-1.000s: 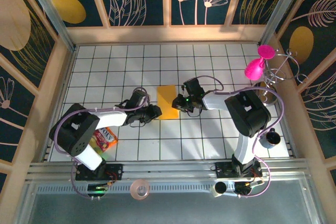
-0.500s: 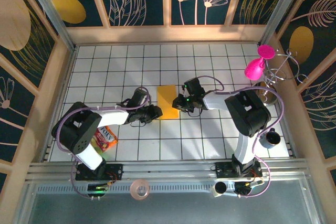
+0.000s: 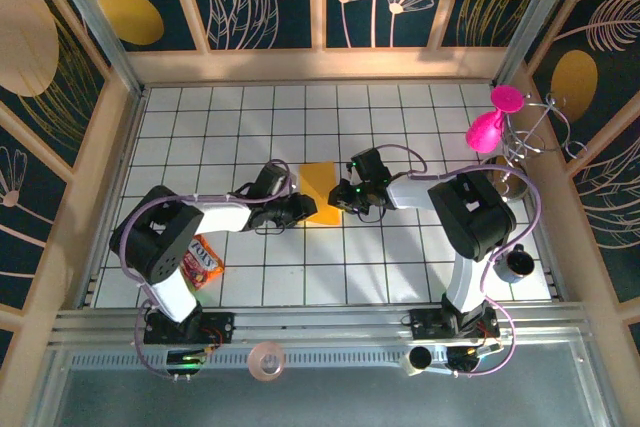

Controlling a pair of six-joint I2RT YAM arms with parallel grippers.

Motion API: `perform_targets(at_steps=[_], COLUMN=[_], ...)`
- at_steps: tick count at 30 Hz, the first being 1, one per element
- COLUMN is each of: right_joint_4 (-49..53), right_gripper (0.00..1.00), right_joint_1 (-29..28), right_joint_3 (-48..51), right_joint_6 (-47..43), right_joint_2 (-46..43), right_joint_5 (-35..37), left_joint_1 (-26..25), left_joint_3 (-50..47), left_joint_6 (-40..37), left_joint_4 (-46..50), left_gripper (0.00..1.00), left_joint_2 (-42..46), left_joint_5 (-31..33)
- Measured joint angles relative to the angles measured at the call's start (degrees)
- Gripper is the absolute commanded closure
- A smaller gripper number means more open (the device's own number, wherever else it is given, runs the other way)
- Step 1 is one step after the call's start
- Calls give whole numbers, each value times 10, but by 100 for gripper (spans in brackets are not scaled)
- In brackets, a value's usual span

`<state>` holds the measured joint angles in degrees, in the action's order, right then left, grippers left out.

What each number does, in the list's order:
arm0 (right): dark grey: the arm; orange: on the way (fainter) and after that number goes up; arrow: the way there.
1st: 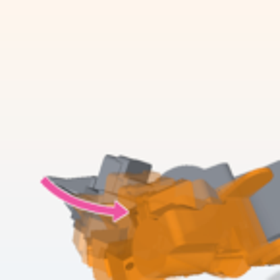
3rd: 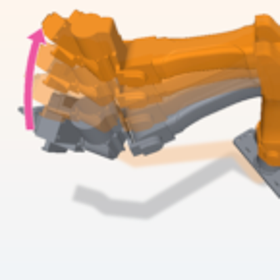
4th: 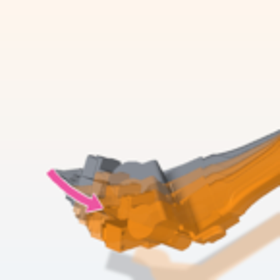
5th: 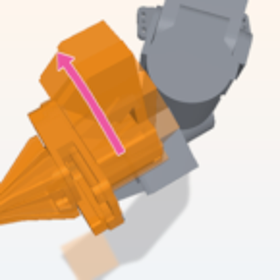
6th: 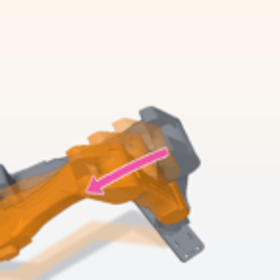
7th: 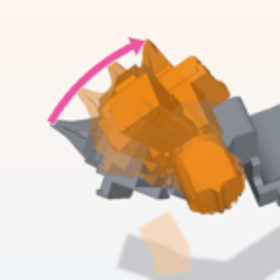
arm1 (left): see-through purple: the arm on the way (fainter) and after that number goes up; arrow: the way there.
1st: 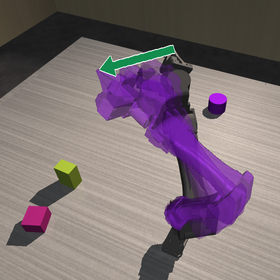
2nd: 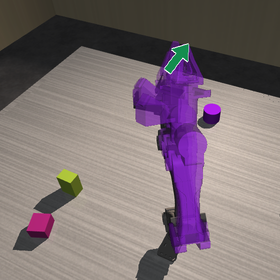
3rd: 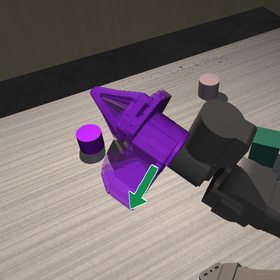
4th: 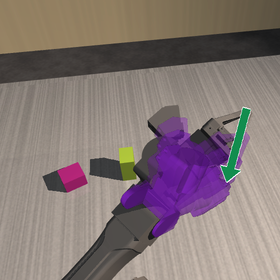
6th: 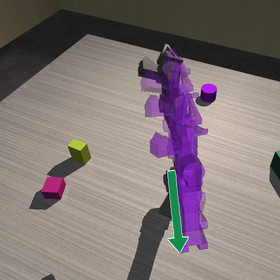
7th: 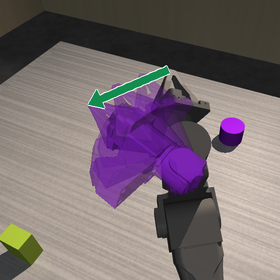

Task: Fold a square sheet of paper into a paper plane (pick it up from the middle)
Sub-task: Move the paper to the center of the table, then third fold the triangle at the center of the table.

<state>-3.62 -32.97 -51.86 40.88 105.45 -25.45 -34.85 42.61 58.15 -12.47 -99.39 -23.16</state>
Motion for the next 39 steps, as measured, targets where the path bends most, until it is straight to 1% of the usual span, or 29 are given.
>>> perform_targets(at_steps=[11, 15, 19, 21, 23, 27, 30, 31, 33, 35, 39], right_joint_4=[-18, -22, -26, -30, -30, -19, -19, -29, -54, -85, -122], right_gripper=[82, 82, 80, 78, 73, 62, 59, 56, 48, 44, 43], right_joint_1=[2, 3, 3, 3, 3, 3, -1, -4, -15, -36, -83], right_joint_3=[10, 11, 13, 16, 19, 20, 23, 28, 49, 76, 100], right_joint_6=[0, 0, 0, -1, -8, -50, -98, -118, -154, -187, -254], right_joint_2=[-2, -3, -3, -6, -13, -41, -86, -105, -142, -176, -191], right_joint_5=[-4, -6, -6, -5, 0, 32, 66, 73, 81, 97, 128], left_joint_1=[39, 45, 46, 46, 47, 49, 49, 49, 49, 49, 49], left_joint_3=[12, 16, 19, 19, 19, 19, 19, 18, 15, 13, 8], left_joint_6=[0, 0, 3, 7, 10, 16, 24, 30, 39, 50, 69], left_joint_4=[-15, -19, -26, -32, -37, -43, -45, -48, -56, -65, -80], left_gripper=[78, 82, 90, 94, 97, 99, 99, 99, 99, 99, 99], left_joint_2=[-27, -34, -39, -41, -42, -42, -40, -37, -31, -22, -11], left_joint_5=[-7, -12, -20, -24, -28, -32, -33, -34, -35, -35, -35])
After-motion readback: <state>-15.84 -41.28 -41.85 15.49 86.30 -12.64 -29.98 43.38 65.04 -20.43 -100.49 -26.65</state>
